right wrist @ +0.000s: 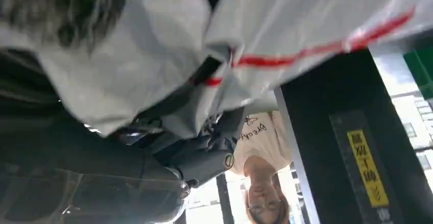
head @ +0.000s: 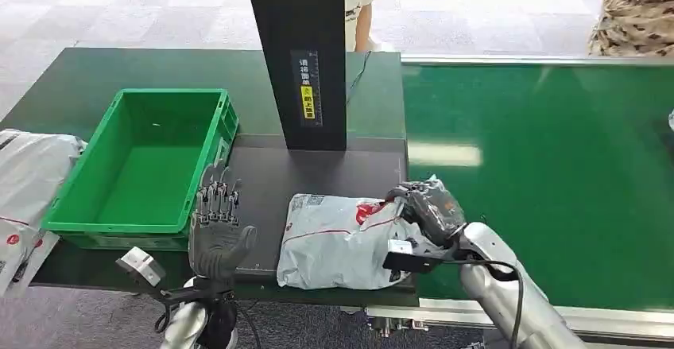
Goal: Moved the parcel from conveyor to table for the left to box.
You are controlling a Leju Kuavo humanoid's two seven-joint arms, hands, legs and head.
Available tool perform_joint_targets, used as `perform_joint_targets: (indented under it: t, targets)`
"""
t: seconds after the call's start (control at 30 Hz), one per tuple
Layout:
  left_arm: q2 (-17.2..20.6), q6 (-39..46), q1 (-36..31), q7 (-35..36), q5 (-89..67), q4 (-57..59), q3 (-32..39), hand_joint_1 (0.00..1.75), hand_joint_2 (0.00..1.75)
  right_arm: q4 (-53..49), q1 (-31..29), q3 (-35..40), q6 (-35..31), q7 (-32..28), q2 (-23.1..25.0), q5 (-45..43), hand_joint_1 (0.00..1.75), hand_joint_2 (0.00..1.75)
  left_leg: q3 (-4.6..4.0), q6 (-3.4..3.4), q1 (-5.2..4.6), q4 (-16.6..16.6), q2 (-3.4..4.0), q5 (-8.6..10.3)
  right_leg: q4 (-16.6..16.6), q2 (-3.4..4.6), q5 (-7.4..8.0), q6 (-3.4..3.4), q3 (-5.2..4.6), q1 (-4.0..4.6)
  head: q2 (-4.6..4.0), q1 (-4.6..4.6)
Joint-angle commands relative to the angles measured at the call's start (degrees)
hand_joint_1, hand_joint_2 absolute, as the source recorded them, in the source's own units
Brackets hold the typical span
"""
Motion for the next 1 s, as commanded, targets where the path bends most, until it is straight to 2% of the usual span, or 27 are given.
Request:
perform_joint_targets:
  t: [0.03,0.27,0.37,0.43,0.53,0.6,0.63,0.73,0.9,1.0]
  targets:
    - [3.73,-2.51,-1.67,0.89,-2.39,6.41,-3.84,0.0,1.75,-0.13,0.3,-6.13,2.08,-7.66,3.09,-11.34,0.0,1.75,0.24,-0.01,-0.02,-0.14,0.05,-0.02,-0.11,0.06,-0.02,-0.01,0.21,-0.02,0.0,0.0]
    - [3.73,-7.21,-5.41,5.6,-7.88,12.45,-6.74,0.0,1.75,-10.61,6.44,-9.21,13.57,-6.66,2.79,-24.79,0.0,1.75,0.17,0.0,-0.02,-0.11,-0.1,0.0,-0.11,-0.09,-0.05,0.0,0.18,-0.01,0.0,-0.02]
    - [3.77,-8.97,-8.59,9.84,-14.24,14.79,-7.84,0.0,1.75,-14.72,9.27,-11.48,24.08,-4.56,3.18,-33.09,0.0,1.75,0.13,0.0,-0.01,-0.09,-0.11,0.01,-0.1,-0.1,-0.04,0.0,0.14,0.01,0.02,0.0]
    - [3.55,-9.42,-9.73,10.88,-16.72,16.34,-7.76,0.0,1.75,-16.1,10.42,-12.57,25.03,-4.62,3.52,-33.76,0.0,1.75,0.2,-0.01,0.0,-0.13,-0.17,0.01,-0.15,-0.15,-0.05,-0.01,0.25,0.02,0.0,0.02]
    - [2.94,-4.04,-12.93,13.82,-27.3,21.07,-7.93,0.0,1.75,-17.59,11.9,-15.17,30.61,-3.57,4.95,-37.63,0.0,1.75,0.22,-0.01,-0.01,-0.15,-0.13,0.01,-0.15,-0.11,-0.04,-0.01,0.25,0.01,0.0,0.02]
    - [2.79,-1.04,-14.31,14.44,-31.98,22.56,-8.35,0.0,1.75,-18.25,12.52,-15.87,31.14,-3.28,5.21,-37.26,0.0,1.75,0.23,-0.01,-0.01,-0.16,-0.15,0.02,-0.16,-0.13,-0.04,-0.01,0.26,0.0,0.0,0.02]
    - [3.1,3.33,-14.73,14.3,-36.99,22.55,-9.13,0.0,1.75,-18.99,13.02,-16.5,31.13,-2.79,5.56,-36.41,0.0,1.75,0.16,-0.01,-0.01,-0.11,-0.15,0.02,-0.11,-0.13,-0.03,-0.01,0.19,0.0,0.0,0.0]
    - [3.88,6.25,-14.26,16.48,-43.25,21.92,-10.3,0.0,1.75,-20.15,13.4,-16.92,31.42,-1.69,5.89,-35.08,0.0,1.75,0.16,0.0,0.0,-0.09,-0.1,0.0,-0.09,-0.09,-0.05,-0.01,0.18,0.01,0.0,0.02]
    - [4.78,-0.44,-11.4,17.01,-46.07,19.55,-10.59,0.0,1.75,-18.8,13.0,-18.04,27.05,-0.1,6.21,-28.58,0.0,1.75,0.33,0.0,0.0,-0.17,0.1,-0.06,-0.18,0.13,-0.04,0.0,0.29,0.01,0.0,0.0]
    - [6.09,-2.18,-12.17,19.28,-50.28,20.53,-13.17,0.0,1.75,-18.09,13.23,-18.45,25.26,0.53,6.39,-26.29,0.0,1.75,0.28,0.0,-0.01,-0.15,0.02,-0.03,-0.16,0.05,-0.05,0.0,0.27,0.0,0.0,0.0]
